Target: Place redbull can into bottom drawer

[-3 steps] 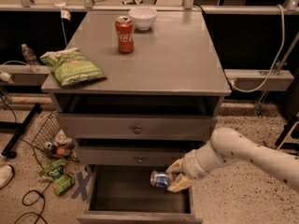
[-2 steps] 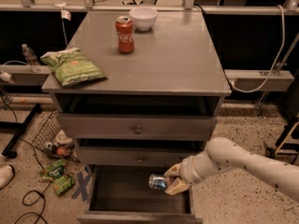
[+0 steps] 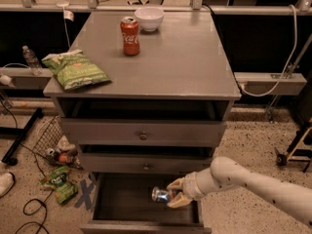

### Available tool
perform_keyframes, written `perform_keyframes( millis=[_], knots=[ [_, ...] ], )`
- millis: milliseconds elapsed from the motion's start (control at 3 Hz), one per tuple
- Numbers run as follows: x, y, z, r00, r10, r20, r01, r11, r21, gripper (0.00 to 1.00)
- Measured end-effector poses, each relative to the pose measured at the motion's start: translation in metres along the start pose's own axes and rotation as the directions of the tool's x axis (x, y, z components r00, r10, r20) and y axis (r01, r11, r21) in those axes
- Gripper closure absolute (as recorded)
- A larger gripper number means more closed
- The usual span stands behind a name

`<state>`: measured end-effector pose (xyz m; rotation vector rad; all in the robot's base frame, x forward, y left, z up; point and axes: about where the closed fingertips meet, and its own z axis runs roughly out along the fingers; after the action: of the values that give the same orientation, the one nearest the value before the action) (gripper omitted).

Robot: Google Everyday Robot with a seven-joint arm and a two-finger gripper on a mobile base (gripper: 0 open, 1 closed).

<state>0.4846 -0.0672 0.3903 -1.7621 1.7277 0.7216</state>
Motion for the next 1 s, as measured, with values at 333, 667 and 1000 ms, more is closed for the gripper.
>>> perform_keyframes(
  millis=[333, 667, 1000],
  knots=[
    [0.015, -0.004, 0.034, 1.0, -0.009, 0.025, 0.009, 1.0, -0.003, 1.0],
    [0.031, -0.011, 0.064, 0.999, -0.004, 0.035, 0.004, 1.0, -0.008, 1.0],
    [0.046, -0.016, 0.088, 0.999, 0.009, 0.035, -0.008, 0.9999, -0.015, 1.0]
  ],
)
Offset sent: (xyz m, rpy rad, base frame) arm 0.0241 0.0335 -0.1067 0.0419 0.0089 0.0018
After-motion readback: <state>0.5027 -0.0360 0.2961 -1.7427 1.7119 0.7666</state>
